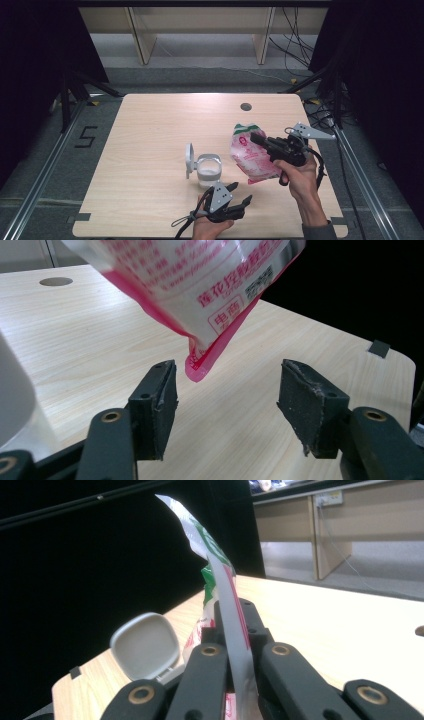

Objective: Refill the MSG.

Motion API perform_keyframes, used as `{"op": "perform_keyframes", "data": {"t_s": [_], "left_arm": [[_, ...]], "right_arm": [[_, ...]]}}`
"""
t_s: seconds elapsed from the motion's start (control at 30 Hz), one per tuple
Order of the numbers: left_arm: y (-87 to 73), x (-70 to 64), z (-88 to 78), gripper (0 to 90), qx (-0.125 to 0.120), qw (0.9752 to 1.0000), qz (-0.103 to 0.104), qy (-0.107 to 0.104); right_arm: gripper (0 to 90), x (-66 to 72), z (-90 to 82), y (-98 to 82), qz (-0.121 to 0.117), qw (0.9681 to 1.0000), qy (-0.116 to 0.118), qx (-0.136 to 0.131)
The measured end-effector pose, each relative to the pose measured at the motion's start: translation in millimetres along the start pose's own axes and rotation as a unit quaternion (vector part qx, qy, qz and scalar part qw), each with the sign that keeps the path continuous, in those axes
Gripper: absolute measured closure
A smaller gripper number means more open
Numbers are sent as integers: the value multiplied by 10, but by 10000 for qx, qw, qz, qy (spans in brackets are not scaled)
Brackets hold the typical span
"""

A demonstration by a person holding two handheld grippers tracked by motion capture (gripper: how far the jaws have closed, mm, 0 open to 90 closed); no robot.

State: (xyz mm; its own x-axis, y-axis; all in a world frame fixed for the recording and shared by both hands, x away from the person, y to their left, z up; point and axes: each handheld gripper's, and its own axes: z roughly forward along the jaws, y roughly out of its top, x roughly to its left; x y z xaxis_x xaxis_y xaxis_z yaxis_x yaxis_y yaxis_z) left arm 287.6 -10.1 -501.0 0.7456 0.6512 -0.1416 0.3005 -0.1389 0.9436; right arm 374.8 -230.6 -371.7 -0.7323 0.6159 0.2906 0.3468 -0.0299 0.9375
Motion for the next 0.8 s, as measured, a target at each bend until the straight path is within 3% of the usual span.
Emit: {"op": "perform_keyframes", "data": {"t_s": [0.03, 0.1, 0.13, 0.17, 0.23, 0.27, 0.3, 0.33, 0.37, 0.43, 0.5, 0.53, 0.57, 0.6, 0.63, 0.67, 0.7, 0.73, 0.77, 0.8], "left_arm": [[-1, 19, 2, 386, -110, 9999, 88, -66], [3, 39, -38, 387, 5, 9999, 158, -53], [-5, 25, -50, 387, 0, 10000, 2, -35], [-7, 26, -62, 387, -6, 10000, 6, -30], [-8, 43, -94, 386, 2, 9999, 113, -60], [-5, 57, -113, 385, 22, 9998, 195, -61], [-11, 57, -125, 384, -18, 9999, 104, -58], [-5, 72, -142, 384, -34, 9998, 168, -63], [-4, 63, -168, 385, -21, 10000, 32, 21], [10, 79, -212, 384, -68, 9999, 67, -46], [29, 102, -263, 383, -90, 9997, 243, -8], [31, 89, -299, 382, -65, 9999, 120, 85], [34, 103, -319, 381, -71, 9998, 188, 54], [35, 114, -342, 381, -62, 9998, 166, 67], [40, 130, -371, 380, -30, 9997, 220, 110], [41, 146, -390, 380, -55, 9997, 230, 109], [39, 170, -401, 381, -113, 9994, 301, 102], [38, 172, -429, 381, -67, 9996, 237, 160], [37, 190, -447, 381, -90, 9994, 273, 175], [30, 188, -465, 381, -81, 9996, 141, 210]], "right_arm": [[900, -23, 12, -17, -19, 10000, -46, -4], [900, -44, 22, -49, 83, 9999, -94, 87], [900, -63, 30, -68, 51, 9999, -139, 87], [900, -58, 34, -81, 177, 9996, -157, 158], [900, -94, 56, -106, 79, 9996, -220, 133], [900, -113, 50, -106, 6, 9992, -295, 275], [900, -124, 62, -119, 1, 9994, -309, 184], [900, -136, 50, -122, -23, 9989, -363, 281], [900, -147, 49, -133, 28, 9989, -380, 265], [900, -178, 43, -151, 58, 9987, -410, 289], [900, -223, 42, -186, 87, 9986, -444, 281], [900, -243, 37, -190, 38, 9985, -466, 290], [900, -253, 32, -199, 139, 9988, -426, 199], [900, -271, 24, -201, 42, 9985, -515, 202], [900, -254, 3, -198, 134, 9982, -518, 263], [900, -272, -10, -193, 4, 9980, -557, 308], [900, -273, -25, -194, 17, 9977, -576, 352], [900, -271, -36, -198, 49, 9971, -667, 359], [900, -271, -50, -208, 115, 9976, -617, 301], [900, -290, -68, -212, -25, 9976, -621, 291]]}}
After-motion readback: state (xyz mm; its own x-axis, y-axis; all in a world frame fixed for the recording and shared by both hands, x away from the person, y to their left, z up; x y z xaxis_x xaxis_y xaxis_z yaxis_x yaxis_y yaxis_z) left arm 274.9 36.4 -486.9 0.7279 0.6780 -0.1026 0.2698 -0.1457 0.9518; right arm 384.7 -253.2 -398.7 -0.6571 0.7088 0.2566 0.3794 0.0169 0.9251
